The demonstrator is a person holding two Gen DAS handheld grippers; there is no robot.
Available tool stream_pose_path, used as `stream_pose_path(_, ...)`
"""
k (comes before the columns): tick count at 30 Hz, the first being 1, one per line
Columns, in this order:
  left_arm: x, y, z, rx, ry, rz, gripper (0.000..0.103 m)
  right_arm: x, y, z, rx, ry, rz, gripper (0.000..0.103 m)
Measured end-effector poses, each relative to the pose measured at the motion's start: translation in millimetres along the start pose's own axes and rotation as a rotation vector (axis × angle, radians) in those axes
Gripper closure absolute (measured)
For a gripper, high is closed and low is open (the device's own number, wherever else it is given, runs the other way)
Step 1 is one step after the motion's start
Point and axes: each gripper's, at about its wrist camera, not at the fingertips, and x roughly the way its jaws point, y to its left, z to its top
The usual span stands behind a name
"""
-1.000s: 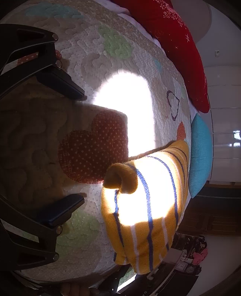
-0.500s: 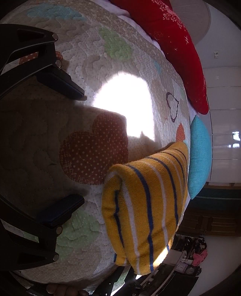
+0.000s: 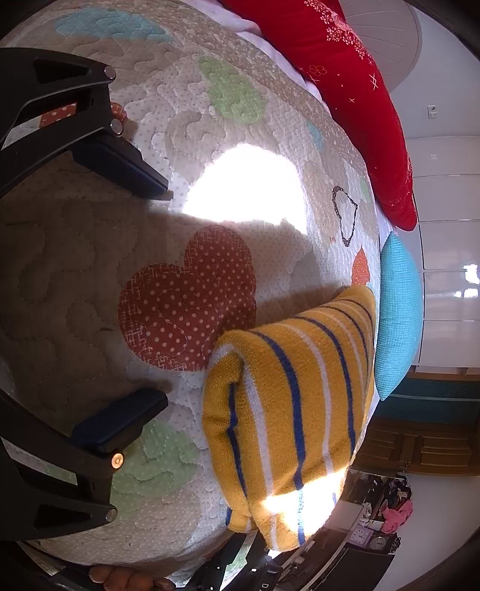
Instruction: Fold small clothes
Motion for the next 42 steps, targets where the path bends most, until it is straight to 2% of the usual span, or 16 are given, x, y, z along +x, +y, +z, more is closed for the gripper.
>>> stream_pose_path(6,3,4,1,-0.052,0.034,-0.005,0.000,1,1,1,-0.009,0.000,-0.010,0.044)
stream_pose_path(14,3,5,2,-0.068,0.040,0.000,0.000,3,4,1,-0.027,0.001,-0.025,0.041)
stream_pose_path(19,3,4,3,-0.107,0.070,0.022,0.000,4,9,1,-0.054,0.004,-0.057,0.041)
stream_pose_path(24,2,3,2,-0.110,0.066,0.030,0.000,8,20,-1,-0.113,0.009,-0.122,0.039)
stream_pose_path(33,0,2,-1,-0.102,0.038,0.038,0.000,9,21,-1,-0.118,0.012,-0.119,0.037)
stream_pose_path(35,-1,1,-2,-0.101,0.034,0.037,0.000,7,22,-1,-0.120,0.015,-0.145,0.039)
stream_pose_path(37,-2,1,-2,-0.101,0.031,0.034,0.000,-6,35,0,-0.160,-0.029,-0.304,0.040)
stream_pose_path(38,-2,2,-3,-0.100,0.031,0.033,0.000,-20,46,-1,-0.191,-0.102,-0.372,0.040)
stream_pose_path(39,-2,2,-3,-0.100,0.030,0.033,0.000,-34,55,-2,-0.207,-0.173,-0.380,0.040)
stream_pose_path(40,-2,1,-3,-0.100,0.029,0.033,0.000,-44,65,0,-0.216,-0.211,-0.350,0.040)
stream_pose_path(42,-2,1,-3,-0.099,0.026,0.036,0.000,-47,88,7,-0.266,-0.201,-0.277,0.040)
